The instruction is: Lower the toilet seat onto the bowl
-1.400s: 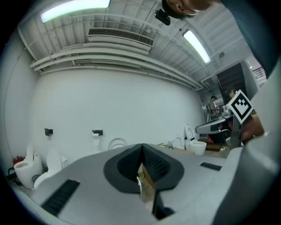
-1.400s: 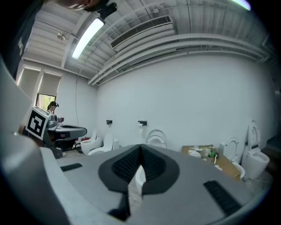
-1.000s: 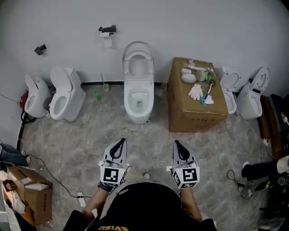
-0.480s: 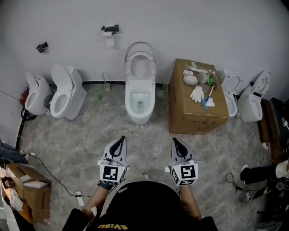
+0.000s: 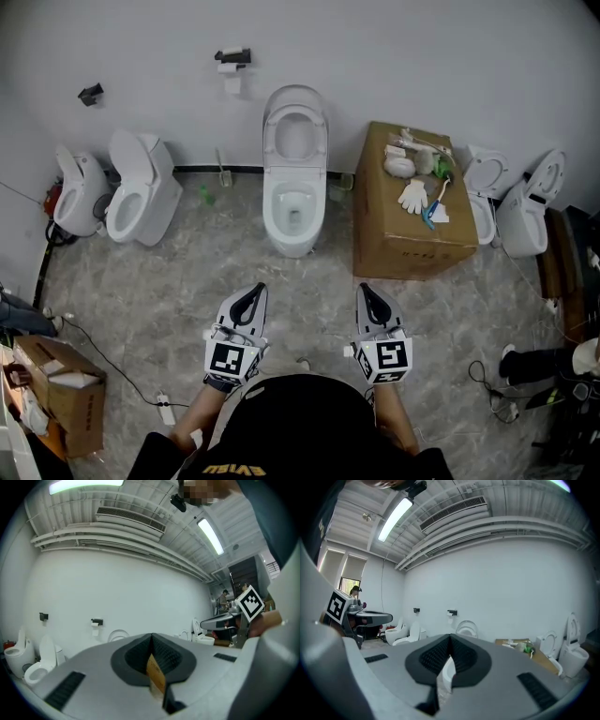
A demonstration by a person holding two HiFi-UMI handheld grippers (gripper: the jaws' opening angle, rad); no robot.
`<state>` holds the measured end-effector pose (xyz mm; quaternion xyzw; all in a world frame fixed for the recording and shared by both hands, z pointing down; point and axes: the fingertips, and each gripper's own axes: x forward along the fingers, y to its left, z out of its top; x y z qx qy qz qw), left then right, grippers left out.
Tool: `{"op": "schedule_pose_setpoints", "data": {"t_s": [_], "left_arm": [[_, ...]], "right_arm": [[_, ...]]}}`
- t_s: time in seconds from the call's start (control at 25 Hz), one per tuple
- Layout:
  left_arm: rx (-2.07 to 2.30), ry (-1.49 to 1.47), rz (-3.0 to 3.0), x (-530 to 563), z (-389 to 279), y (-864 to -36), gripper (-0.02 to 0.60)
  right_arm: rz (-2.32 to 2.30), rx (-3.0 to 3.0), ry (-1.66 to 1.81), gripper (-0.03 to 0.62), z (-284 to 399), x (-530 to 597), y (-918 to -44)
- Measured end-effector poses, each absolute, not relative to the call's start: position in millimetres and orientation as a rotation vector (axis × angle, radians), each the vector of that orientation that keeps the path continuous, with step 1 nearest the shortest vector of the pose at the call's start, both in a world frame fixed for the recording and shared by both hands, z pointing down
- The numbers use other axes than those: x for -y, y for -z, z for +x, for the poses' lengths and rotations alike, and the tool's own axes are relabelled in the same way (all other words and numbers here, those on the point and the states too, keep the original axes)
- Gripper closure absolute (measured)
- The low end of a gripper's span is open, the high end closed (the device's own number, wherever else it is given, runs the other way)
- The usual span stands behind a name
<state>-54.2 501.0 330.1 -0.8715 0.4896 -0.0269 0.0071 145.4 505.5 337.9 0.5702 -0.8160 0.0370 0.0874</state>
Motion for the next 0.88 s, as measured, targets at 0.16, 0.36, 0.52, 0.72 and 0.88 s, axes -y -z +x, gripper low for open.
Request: {"op": "schedule_pose_setpoints", "data": {"t_s": [0.16, 0.36, 0.52, 0.72, 0.88], "left_arm": [[-1.489, 0.08, -2.721, -503.0, -51.5, -330.3, 0.569], [-1.47, 0.089, -2.761, -505.7, -48.0, -328.1, 0.569], [-1.496, 0.026, -2.857, -501.1, -48.5, -334.4, 0.566], [-1.482, 0.044, -2.928, -490.0, -38.5, -349.4, -0.002], [-1.471, 0.056, -2.931, -491.1, -38.1, -352.7, -0.002]], "right_arm": [[1.688, 2.434, -0.113, 0.602, 142.7, -504.3, -337.6], [1.67, 2.43, -0.098, 0.602, 139.4, -506.4, -340.1], [1.657, 2.43, -0.095, 0.602, 137.0, -505.6, -340.7], [1.637, 2.439, -0.099, 0.602, 133.2, -506.7, -343.0], [1.632, 2.439, -0.104, 0.602, 134.1, -505.1, -344.8]]}}
